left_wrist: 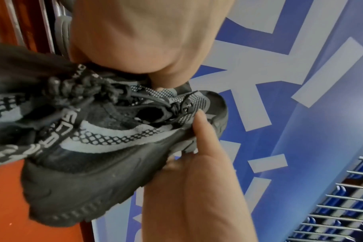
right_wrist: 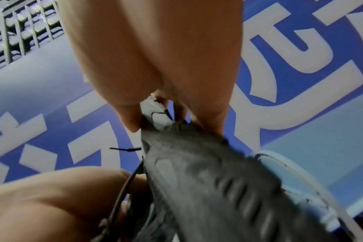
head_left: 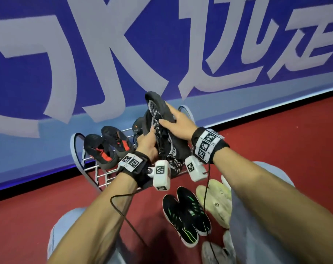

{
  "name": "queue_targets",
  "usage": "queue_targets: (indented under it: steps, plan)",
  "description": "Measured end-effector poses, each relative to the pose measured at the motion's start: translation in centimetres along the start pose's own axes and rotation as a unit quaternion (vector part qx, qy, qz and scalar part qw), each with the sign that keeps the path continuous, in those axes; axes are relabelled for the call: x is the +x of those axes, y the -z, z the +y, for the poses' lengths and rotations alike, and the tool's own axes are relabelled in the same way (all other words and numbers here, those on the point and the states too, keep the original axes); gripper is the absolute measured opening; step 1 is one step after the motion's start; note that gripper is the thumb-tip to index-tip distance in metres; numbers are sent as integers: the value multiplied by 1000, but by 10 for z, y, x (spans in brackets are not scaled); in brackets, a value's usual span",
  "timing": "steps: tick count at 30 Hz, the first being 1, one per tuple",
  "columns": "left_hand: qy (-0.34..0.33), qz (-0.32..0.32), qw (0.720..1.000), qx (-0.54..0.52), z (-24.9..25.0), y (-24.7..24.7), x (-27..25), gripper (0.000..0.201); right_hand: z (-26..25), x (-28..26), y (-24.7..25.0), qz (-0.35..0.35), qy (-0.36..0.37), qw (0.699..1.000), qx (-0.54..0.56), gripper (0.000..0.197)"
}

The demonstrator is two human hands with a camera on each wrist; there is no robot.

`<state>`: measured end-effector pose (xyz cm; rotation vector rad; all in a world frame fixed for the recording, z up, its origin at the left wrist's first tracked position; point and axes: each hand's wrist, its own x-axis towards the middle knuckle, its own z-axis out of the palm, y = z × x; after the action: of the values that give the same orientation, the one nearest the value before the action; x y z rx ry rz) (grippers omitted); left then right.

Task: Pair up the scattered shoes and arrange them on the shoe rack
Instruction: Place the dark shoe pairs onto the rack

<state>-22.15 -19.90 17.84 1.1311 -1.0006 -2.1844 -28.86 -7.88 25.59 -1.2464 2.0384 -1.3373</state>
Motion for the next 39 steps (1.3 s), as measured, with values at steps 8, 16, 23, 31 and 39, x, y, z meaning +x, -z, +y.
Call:
queue_targets:
  steps: [8, 16, 23, 31, 39]
  plan:
    - [10, 19, 995, 100, 19, 3, 15, 56, 27, 38, 8, 30, -80, 984, 154, 84]
    - [-22, -1, 991, 133, 28, -8, 0, 21, 36, 33, 20, 58, -36, 965, 254, 30]
    - [-169, 12, 979, 116, 51, -17, -17, 6, 42, 40, 23, 88, -57, 977, 186, 63]
    - [-251, 28, 953, 167, 63, -2, 13, 25, 48, 55, 11, 153, -153, 910, 353, 66]
    - [-183, 32, 981, 62, 79, 4, 34, 27, 48, 63, 1, 81, -163, 900, 397, 65]
